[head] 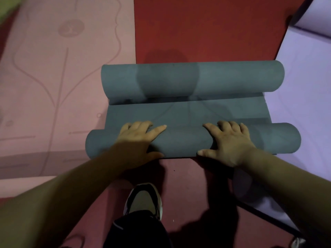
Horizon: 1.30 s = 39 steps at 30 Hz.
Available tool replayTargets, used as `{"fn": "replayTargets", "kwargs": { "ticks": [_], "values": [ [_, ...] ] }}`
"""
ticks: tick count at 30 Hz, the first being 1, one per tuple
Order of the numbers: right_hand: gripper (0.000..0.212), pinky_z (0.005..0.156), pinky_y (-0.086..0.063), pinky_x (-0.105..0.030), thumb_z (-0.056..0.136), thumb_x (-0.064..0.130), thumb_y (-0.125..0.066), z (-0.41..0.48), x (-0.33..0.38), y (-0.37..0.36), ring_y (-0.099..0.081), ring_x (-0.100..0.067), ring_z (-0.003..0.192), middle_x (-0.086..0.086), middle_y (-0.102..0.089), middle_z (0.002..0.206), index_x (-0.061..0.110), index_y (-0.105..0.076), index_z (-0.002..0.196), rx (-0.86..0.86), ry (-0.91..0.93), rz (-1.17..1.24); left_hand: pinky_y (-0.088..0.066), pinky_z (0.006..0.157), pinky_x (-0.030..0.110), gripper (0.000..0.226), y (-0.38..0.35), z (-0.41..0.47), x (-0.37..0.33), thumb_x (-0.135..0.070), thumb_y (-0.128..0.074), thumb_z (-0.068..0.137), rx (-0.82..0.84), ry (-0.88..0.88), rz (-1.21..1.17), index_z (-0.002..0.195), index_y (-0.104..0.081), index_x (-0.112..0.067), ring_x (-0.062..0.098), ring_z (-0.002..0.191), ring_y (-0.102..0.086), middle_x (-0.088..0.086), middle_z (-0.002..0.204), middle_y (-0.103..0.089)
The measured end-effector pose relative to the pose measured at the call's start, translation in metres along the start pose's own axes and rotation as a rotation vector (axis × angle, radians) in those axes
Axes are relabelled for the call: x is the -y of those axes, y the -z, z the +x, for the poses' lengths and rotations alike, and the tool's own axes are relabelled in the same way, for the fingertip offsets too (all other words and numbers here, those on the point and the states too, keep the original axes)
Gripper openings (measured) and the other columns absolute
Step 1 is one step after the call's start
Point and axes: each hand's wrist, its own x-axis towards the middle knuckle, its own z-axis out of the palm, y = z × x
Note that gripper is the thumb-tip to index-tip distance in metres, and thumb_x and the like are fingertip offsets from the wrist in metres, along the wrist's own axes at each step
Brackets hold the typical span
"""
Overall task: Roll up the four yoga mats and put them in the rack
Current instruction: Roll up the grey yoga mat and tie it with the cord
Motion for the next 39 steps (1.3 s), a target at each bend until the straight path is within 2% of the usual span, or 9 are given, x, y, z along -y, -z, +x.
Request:
{"fn": "replayTargets", "kwargs": {
  "ticks": [7, 11, 14, 21, 27, 31, 34, 37, 39],
  "values": [
    [0.107, 0.122, -0.009, -0.056, 0.063, 0.099, -0.017, -0.001, 0.001, 0.001, -0.016, -0.035, 0.149, -0.01, -0.023, 0.16, 0.046, -0.003, 0.155, -0.005, 0.001, -0.013, -0.041, 0.089, 0.043, 0.091, -0.003, 0.001, -0.002, -0.087, -0.037, 0.076, -0.033, 0.027, -0.009, 0.151, -0.043, -0.037, 0.027, 0.113, -0.059, 0.002, 0.129, -0.06],
    [0.108, 0.122, -0.007, -0.058, 0.061, 0.097, -0.008, -0.004, 0.002, -0.005, -0.013, -0.037, 0.15, -0.011, -0.02, 0.161, 0.044, 0.001, 0.155, -0.045, -0.009, -0.04, -0.036, 0.101, 0.043, 0.096, 0.011, 0.016, 0.003, -0.089, -0.036, 0.071, 0.182, 0.064, -0.079, 0.156, -0.018, -0.047, 0.02, 0.129, -0.046, -0.009, 0.14, -0.047],
    [0.108, 0.122, -0.009, -0.058, 0.06, 0.097, -0.008, 0.0, 0.002, -0.002, -0.017, -0.035, 0.148, -0.01, -0.024, 0.159, 0.044, -0.004, 0.154, -0.04, -0.004, -0.033, -0.033, 0.105, 0.043, 0.096, 0.012, 0.018, 0.003, -0.087, -0.038, 0.073, 0.196, 0.077, -0.072, 0.157, -0.013, -0.046, 0.019, 0.133, -0.041, -0.008, 0.144, -0.043],
    [0.104, 0.121, -0.01, -0.057, 0.066, 0.096, -0.021, 0.006, 0.001, 0.006, -0.02, -0.034, 0.147, -0.009, -0.025, 0.158, 0.044, -0.006, 0.154, 0.003, -0.002, -0.032, -0.04, 0.099, 0.05, 0.088, -0.007, 0.002, -0.01, -0.083, -0.042, 0.079, -0.101, 0.047, 0.009, 0.151, -0.047, -0.031, 0.032, 0.116, -0.058, 0.01, 0.132, -0.06],
    [0.099, 0.12, -0.005, -0.063, 0.076, 0.09, -0.021, 0.0, 0.01, 0.001, -0.004, -0.041, 0.151, -0.013, -0.009, 0.165, 0.039, 0.005, 0.157, -0.008, -0.037, -0.058, -0.028, 0.11, 0.045, 0.089, 0.009, 0.02, -0.002, -0.084, -0.043, 0.081, 0.148, 0.111, -0.053, 0.157, -0.014, -0.047, 0.02, 0.137, -0.039, -0.006, 0.149, -0.04],
    [0.097, 0.12, -0.007, -0.064, 0.078, 0.09, -0.025, 0.007, 0.008, 0.003, -0.007, -0.039, 0.151, -0.012, -0.013, 0.164, 0.04, 0.001, 0.156, -0.013, -0.039, -0.045, -0.027, 0.112, 0.045, 0.09, 0.016, 0.029, 0.0, -0.079, -0.049, 0.083, 0.206, 0.118, -0.086, 0.157, -0.008, -0.048, 0.019, 0.138, -0.035, -0.007, 0.15, -0.038],
    [0.099, 0.119, -0.009, -0.063, 0.073, 0.092, -0.022, 0.012, 0.005, 0.006, -0.011, -0.038, 0.15, -0.01, -0.016, 0.163, 0.041, -0.001, 0.156, -0.001, -0.028, -0.042, -0.026, 0.114, 0.048, 0.088, 0.011, 0.022, -0.004, -0.078, -0.048, 0.084, 0.133, 0.12, -0.064, 0.157, -0.011, -0.047, 0.025, 0.137, -0.037, 0.003, 0.15, -0.039],
    [0.101, 0.119, -0.009, -0.063, 0.07, 0.092, -0.021, 0.015, 0.004, 0.009, -0.013, -0.037, 0.149, -0.009, -0.018, 0.162, 0.041, -0.002, 0.156, 0.019, -0.027, -0.041, -0.037, 0.106, 0.057, 0.089, -0.001, 0.01, -0.012, -0.076, -0.054, 0.077, -0.089, 0.067, -0.009, 0.154, -0.031, -0.037, 0.035, 0.123, -0.053, 0.015, 0.137, -0.055],
    [0.101, 0.12, -0.008, -0.062, 0.071, 0.092, -0.022, 0.016, 0.004, 0.011, -0.012, -0.037, 0.15, -0.009, -0.017, 0.162, 0.041, -0.002, 0.156, 0.021, -0.024, -0.033, -0.034, 0.108, 0.057, 0.09, -0.001, 0.011, -0.011, -0.077, -0.053, 0.076, -0.064, 0.09, 0.001, 0.154, -0.03, -0.039, 0.033, 0.126, -0.051, 0.012, 0.14, -0.053]
  ]
}}
